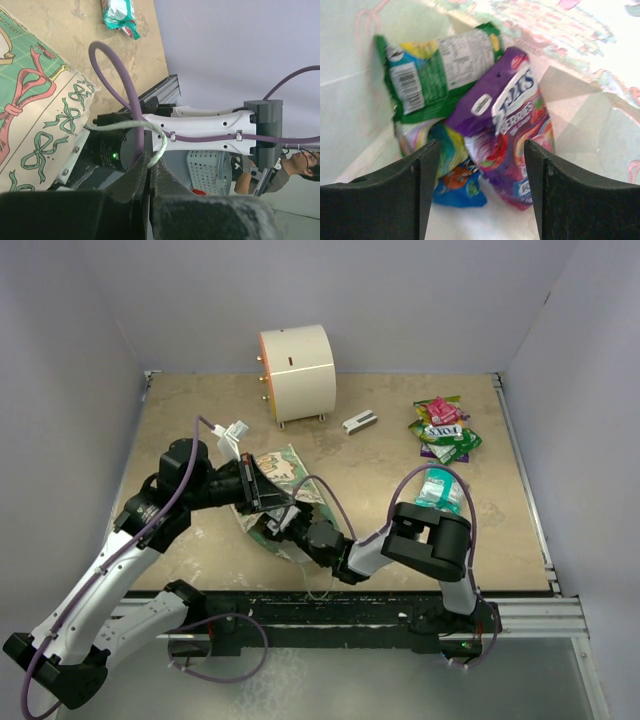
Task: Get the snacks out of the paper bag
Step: Take out the snack from the paper bag.
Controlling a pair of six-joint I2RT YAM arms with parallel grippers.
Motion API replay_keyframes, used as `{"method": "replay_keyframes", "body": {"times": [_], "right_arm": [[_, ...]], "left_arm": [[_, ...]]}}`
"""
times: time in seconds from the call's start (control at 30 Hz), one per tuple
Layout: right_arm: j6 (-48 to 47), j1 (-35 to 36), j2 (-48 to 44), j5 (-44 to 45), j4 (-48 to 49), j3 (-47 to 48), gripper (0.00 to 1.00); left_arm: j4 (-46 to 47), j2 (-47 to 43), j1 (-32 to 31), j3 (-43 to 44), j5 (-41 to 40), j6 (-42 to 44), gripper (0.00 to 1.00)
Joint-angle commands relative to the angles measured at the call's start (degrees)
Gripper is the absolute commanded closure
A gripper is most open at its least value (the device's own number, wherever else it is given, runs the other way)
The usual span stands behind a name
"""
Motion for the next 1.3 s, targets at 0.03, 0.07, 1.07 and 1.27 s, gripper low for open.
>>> {"method": "replay_keyframes", "body": {"times": [0.03, 0.07, 1.07, 1.27], "right_arm": [[-0.7, -3.7, 1.6, -0.6, 8.6, 4.3, 0.28], [-0.4, -4.3, 2.1, -1.0, 8.8, 4.7, 0.27], [3.5, -9.7, 12.6, -7.1, 6.9, 15.2, 0.73], [4.8, -9.5, 6.3, -13.1, 6.2, 10.8, 1.0]], "left_arm": [[-0.3, -0.6, -0.2, 2.4, -0.7, 1.6, 1.0], [-0.3, -0.7, -0.2, 2.4, -0.8, 1.6, 1.0], [-5.6, -0.7, -0.2, 6.0, -4.5, 2.8, 1.0], [-7.0, -0.3, -0.2, 7.4, -7.3, 3.6, 1.0]]}}
